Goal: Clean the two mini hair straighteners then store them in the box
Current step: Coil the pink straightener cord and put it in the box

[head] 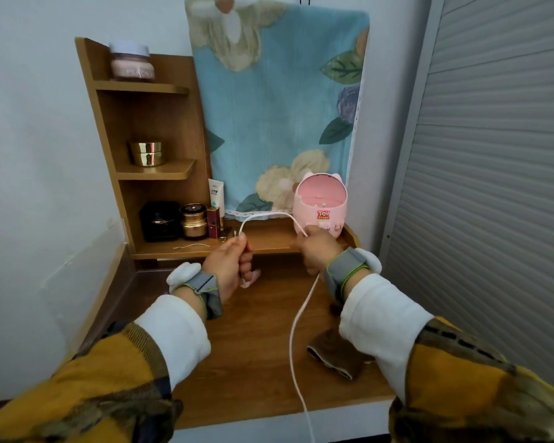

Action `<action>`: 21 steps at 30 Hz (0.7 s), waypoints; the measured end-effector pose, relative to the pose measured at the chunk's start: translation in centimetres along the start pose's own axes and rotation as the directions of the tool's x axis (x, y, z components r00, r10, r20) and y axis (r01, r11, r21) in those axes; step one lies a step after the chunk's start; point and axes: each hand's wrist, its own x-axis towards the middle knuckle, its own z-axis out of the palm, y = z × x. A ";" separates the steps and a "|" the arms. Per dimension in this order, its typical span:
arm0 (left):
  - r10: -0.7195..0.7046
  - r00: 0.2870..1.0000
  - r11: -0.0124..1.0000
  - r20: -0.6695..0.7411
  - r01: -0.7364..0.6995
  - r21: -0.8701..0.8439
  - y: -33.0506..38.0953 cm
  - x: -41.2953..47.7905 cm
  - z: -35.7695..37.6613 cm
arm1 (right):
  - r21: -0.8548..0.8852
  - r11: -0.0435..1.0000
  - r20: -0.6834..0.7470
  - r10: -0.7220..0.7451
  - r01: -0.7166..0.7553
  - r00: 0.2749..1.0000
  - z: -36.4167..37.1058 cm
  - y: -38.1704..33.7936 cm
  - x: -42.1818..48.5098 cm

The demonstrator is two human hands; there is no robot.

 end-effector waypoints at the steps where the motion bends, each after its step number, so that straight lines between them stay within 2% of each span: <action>1: -0.032 0.999 0.999 0.014 0.031 0.024 0.0 0.3 0.1 | -0.069 0.997 0.038 -0.019 0.021 0.999 0.5 0.1 -0.2; 3: -0.090 0.993 0.992 0.075 0.083 0.092 -0.2 0.6 0.3 | -0.212 0.961 0.143 -0.148 0.177 0.979 1.5 -0.1 -0.8; 5: -0.108 0.987 0.988 0.118 0.093 0.124 -0.3 0.9 0.6 | -0.366 0.856 0.317 -0.254 0.365 0.914 2.2 -0.8 -1.9; 7: -0.100 0.989 0.985 0.112 0.082 0.155 -0.4 1.1 1.0 | -0.520 0.707 0.450 -0.250 0.479 0.857 2.6 -1.4 -2.6; 10: -0.063 0.998 0.968 0.011 0.059 0.245 -0.4 1.4 1.5 | -0.652 0.530 0.505 -0.231 0.543 0.832 3.0 -1.6 -2.6; 11: -0.033 0.999 0.965 -0.030 0.040 0.261 -0.5 1.5 1.6 | -0.652 0.529 0.494 -0.248 0.544 0.833 2.9 -1.6 -2.7; 13: 0.034 0.993 0.969 -0.110 -0.006 0.246 -0.6 1.9 1.6 | -0.593 0.621 0.439 -0.284 0.512 0.853 2.5 -1.5 -2.7; 14: 0.047 0.990 0.981 -0.134 -0.021 0.195 -0.6 2.0 1.7 | -0.527 0.702 0.424 -0.272 0.480 0.864 2.2 -1.4 -2.6; 16: 0.018 0.989 1.000 -0.147 -0.015 0.024 -0.3 2.0 1.9 | -0.329 0.893 0.489 -0.119 0.309 0.864 1.2 -0.5 -2.5; 17: -0.006 0.989 0.998 -0.146 -0.004 -0.068 0.0 2.1 1.9 | -0.269 0.945 0.555 -0.008 0.188 0.832 0.6 0.1 -2.4; 19: -0.031 0.987 0.969 -0.156 -0.008 -0.246 0.6 2.1 1.5 | -0.266 0.963 0.666 0.161 0.030 0.728 -0.8 1.5 -2.0; 21: -0.009 0.986 0.948 -0.165 -0.044 -0.317 1.1 2.3 0.6 | -0.258 0.965 0.698 0.216 -0.041 0.683 -1.9 2.7 -1.6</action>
